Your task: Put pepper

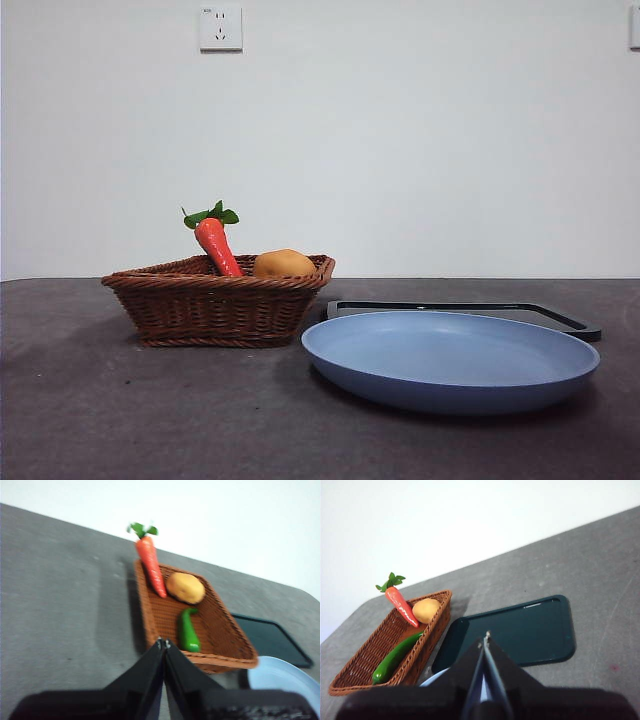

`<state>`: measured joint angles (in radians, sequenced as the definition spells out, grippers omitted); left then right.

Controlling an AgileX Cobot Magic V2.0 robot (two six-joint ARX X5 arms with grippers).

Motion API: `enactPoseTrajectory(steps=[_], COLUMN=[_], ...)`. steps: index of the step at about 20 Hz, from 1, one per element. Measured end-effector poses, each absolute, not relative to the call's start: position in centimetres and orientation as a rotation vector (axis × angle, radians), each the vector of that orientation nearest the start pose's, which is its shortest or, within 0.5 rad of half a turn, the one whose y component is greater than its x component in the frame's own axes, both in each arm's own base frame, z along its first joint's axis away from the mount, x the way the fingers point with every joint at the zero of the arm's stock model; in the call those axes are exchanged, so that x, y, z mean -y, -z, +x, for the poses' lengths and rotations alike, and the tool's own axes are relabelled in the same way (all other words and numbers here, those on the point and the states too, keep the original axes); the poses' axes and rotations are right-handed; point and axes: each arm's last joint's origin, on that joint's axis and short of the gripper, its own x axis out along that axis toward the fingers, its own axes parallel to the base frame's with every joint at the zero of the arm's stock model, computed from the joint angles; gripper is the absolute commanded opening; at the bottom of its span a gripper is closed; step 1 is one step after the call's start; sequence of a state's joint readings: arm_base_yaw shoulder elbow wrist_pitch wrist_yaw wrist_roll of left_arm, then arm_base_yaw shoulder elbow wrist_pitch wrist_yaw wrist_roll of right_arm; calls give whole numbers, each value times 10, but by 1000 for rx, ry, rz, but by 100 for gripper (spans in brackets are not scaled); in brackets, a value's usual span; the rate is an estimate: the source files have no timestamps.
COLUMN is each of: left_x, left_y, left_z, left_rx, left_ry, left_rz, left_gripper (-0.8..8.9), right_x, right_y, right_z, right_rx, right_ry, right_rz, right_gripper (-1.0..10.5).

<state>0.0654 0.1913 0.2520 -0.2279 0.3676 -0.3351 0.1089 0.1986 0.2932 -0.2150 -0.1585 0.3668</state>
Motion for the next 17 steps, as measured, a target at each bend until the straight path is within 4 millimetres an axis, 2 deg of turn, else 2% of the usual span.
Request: enactPoseTrajectory(steps=[8,17], left_x=[9,11], left_y=[-255,-283], left_z=[112,120], left_rx=[-345,-507], left_ry=[479,608], left_rz=[-349,-260], left_gripper=[6,6], right_x=[-20,-23], right_y=[-279,-314], right_z=[103,115], right_rx=[-374,-648], right_ry=[-361,-449], right_rz=[287,119], right_gripper=[5,5])
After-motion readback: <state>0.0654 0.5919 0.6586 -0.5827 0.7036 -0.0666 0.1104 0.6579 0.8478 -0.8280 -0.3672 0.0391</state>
